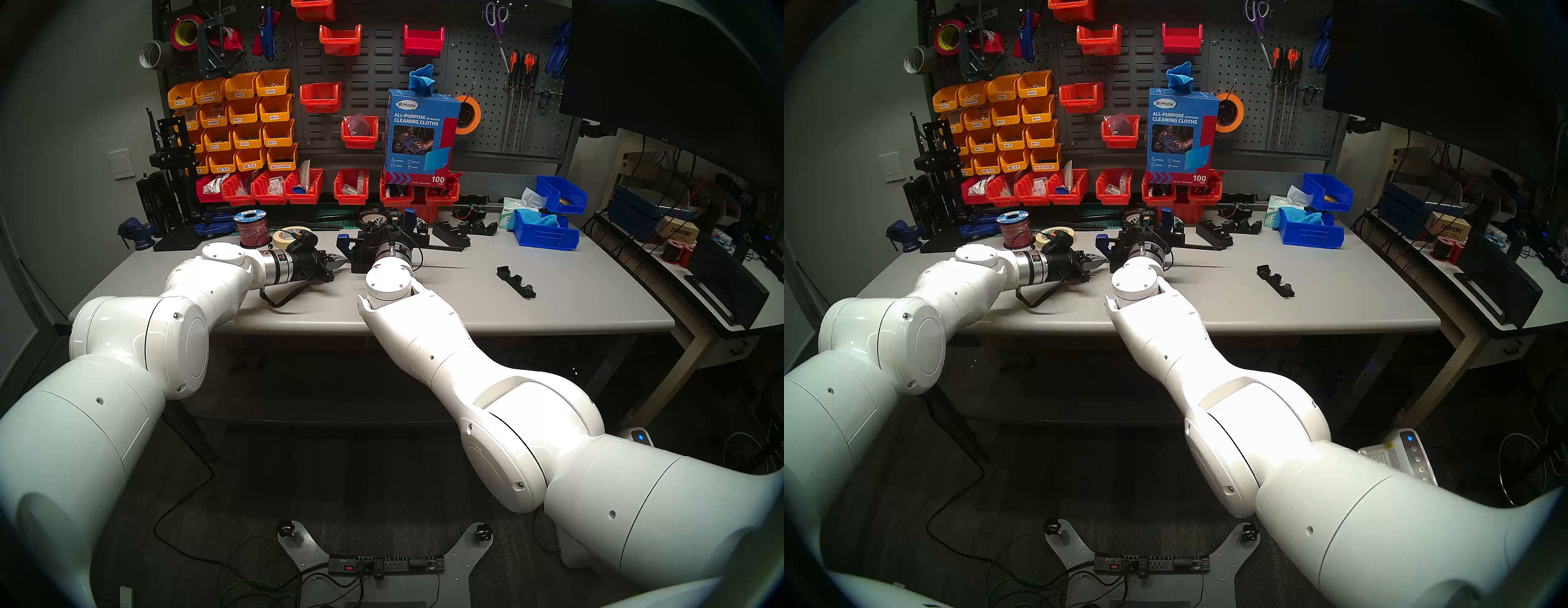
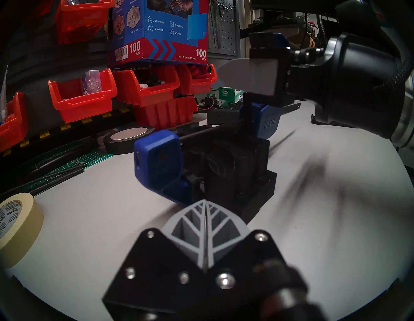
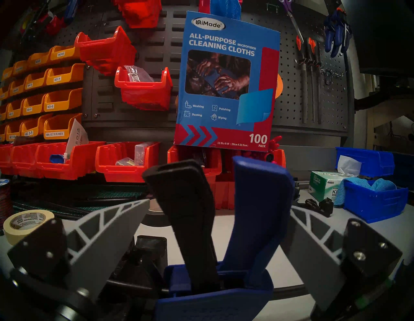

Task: Clamp the two 3D printed pieces together with the clamp

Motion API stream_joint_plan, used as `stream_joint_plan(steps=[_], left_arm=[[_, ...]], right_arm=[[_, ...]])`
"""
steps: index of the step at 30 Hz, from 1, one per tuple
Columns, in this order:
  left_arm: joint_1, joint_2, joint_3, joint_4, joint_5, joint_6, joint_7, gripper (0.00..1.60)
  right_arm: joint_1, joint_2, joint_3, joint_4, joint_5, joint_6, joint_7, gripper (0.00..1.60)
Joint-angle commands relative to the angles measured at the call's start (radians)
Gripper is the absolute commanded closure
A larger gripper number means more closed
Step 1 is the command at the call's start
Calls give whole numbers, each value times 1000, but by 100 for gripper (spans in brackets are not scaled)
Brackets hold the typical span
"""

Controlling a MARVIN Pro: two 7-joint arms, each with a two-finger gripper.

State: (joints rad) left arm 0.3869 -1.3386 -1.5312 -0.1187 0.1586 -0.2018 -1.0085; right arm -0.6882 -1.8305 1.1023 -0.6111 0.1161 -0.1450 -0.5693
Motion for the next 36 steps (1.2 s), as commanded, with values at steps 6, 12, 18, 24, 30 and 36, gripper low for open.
stream_joint_plan(steps=[6, 12, 18, 24, 30, 36], left_arm=[[-45, 3, -10, -22, -8, 7, 1, 160], [-44, 4, -11, -23, -9, 9, 0, 160], [-44, 3, -12, -23, -9, 11, 0, 160], [-43, 3, -12, -23, -8, 12, 2, 160], [-43, 2, -12, -23, -7, 13, 4, 160], [-41, 2, -11, -23, -6, 14, 7, 160]], right_arm=[[75, -4, -12, -46, -17, -22, -4, 0], [82, -4, -19, -48, -20, -26, -10, 0], [88, -2, -25, -52, -22, -30, -17, 0], [97, 2, -30, -61, -26, -34, -23, 0], [109, 9, -38, -79, -31, -37, -25, 0], [124, 18, -43, -101, -37, -39, -27, 0]])
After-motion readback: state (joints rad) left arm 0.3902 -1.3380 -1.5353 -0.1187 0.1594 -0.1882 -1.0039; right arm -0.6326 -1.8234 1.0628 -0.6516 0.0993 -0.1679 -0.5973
